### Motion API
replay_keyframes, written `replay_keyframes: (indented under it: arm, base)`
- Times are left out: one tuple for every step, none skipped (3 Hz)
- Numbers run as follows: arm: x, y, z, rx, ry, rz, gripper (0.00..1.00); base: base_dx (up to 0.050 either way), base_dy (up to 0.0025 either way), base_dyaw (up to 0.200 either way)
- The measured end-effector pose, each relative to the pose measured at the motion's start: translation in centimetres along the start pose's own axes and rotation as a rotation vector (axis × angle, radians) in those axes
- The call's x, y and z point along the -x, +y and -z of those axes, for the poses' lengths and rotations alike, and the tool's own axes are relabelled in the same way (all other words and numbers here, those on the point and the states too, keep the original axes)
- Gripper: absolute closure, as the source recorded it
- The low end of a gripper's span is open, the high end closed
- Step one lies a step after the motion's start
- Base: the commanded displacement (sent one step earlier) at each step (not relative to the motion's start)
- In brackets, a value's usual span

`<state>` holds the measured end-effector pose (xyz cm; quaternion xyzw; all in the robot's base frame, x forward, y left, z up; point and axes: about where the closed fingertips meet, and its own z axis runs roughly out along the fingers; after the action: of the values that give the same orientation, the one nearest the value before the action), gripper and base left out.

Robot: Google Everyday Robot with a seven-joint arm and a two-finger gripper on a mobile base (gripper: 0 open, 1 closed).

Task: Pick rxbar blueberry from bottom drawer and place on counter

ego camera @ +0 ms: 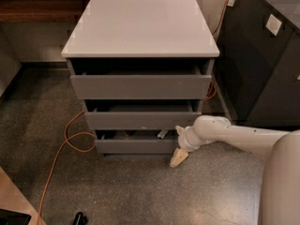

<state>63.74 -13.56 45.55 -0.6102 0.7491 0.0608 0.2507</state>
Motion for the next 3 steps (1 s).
replay_keyframes:
  arm:
    - [-0.8,-0.9,-1.8,0.010,-0.042,-0.003,0.00]
    - [-1.7,-1.8,-3.9,0.013,-0.097,-0.024,0.00]
    - [-1.7,-1.8,-3.9,0.013,-0.097,-0.024,0.00]
  base:
    - [0.000,0.00000,0.000]
    - [0.000,0.00000,0.000]
    - [0.000,0.00000,0.000]
